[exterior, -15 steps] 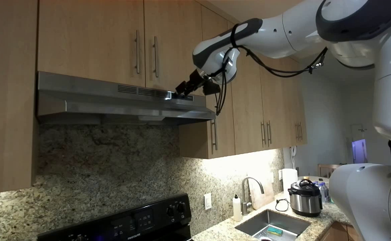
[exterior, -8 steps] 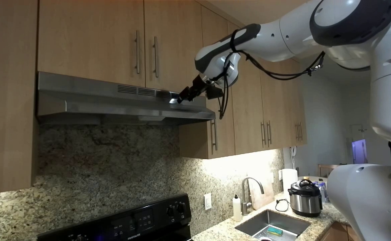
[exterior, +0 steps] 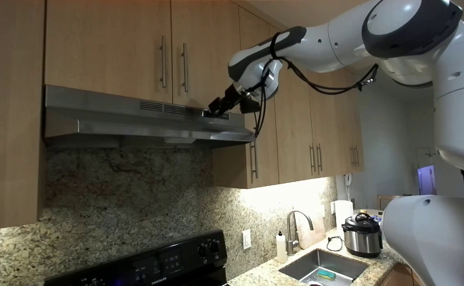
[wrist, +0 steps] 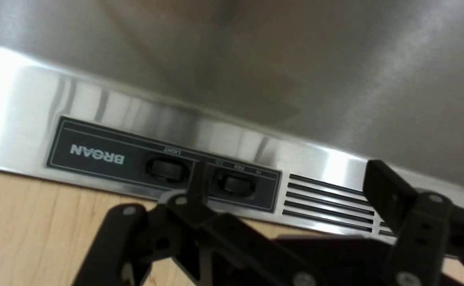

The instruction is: Turn on the light of the hood

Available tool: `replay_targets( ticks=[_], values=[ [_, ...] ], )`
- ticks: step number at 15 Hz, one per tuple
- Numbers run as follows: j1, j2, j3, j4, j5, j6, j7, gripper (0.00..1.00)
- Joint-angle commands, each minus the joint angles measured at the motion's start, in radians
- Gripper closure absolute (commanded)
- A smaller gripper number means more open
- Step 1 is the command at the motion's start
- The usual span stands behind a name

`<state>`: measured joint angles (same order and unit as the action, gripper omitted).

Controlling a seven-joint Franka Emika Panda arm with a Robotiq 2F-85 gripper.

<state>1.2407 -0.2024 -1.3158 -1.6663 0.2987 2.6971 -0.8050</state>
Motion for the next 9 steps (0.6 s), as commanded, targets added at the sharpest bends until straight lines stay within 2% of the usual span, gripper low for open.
replay_targets(
  ticks=[1, 9],
  values=[
    [0.092, 0.019, -0.101, 0.031, 0.024, 0.001, -0.028, 0.00],
    [0.307, -0.002, -0.303, 0.063, -0.021, 0.002, 0.001, 0.00]
  ],
)
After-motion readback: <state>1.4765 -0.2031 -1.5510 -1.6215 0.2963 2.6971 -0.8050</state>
